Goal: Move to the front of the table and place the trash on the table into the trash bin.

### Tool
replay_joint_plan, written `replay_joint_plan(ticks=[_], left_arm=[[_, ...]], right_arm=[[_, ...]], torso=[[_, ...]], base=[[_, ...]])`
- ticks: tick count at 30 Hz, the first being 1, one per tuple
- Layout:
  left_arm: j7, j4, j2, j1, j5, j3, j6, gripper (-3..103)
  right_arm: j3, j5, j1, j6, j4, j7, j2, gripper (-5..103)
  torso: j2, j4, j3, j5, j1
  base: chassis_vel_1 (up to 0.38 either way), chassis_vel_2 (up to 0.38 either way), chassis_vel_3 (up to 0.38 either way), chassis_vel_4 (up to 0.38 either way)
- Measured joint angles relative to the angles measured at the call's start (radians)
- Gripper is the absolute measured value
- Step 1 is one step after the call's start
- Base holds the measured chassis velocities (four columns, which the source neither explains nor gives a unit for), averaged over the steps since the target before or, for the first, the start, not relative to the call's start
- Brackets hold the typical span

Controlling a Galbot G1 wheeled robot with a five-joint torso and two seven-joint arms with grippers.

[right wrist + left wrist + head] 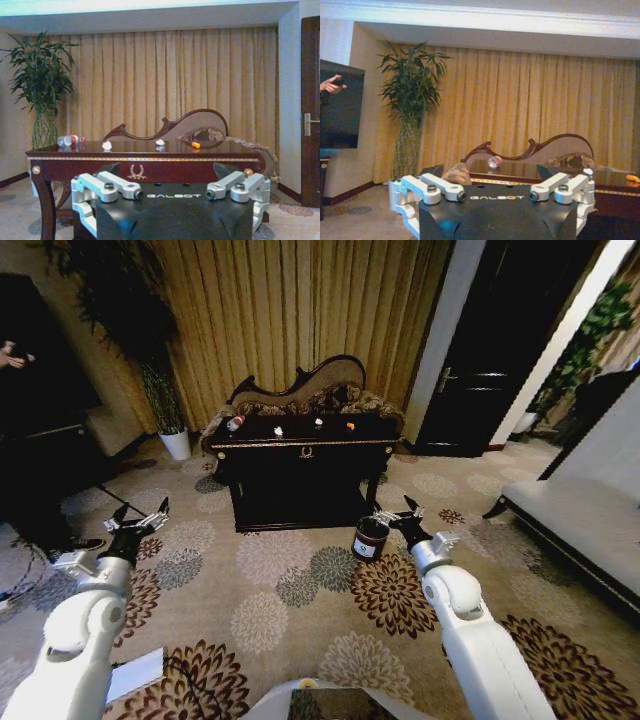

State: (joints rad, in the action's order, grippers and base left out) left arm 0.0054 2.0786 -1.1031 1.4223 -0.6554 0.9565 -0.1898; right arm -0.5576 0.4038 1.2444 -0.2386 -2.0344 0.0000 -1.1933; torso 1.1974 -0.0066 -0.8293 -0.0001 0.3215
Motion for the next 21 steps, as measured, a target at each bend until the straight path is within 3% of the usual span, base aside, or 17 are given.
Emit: replay_joint_plan(ticks=[21], left_arm=[[0.0,-0.001,-0.001,-0.002,0.001,-0.001,-0.001,100]], right_arm=[[0.003,-0.01,0.004,-0.002,-0.001,0.0,-0.001,100]], torso=[[0.0,0.0,0.0,-0.0001,0.0]], base=[[-0.021,0.022,0.02,-0.023]])
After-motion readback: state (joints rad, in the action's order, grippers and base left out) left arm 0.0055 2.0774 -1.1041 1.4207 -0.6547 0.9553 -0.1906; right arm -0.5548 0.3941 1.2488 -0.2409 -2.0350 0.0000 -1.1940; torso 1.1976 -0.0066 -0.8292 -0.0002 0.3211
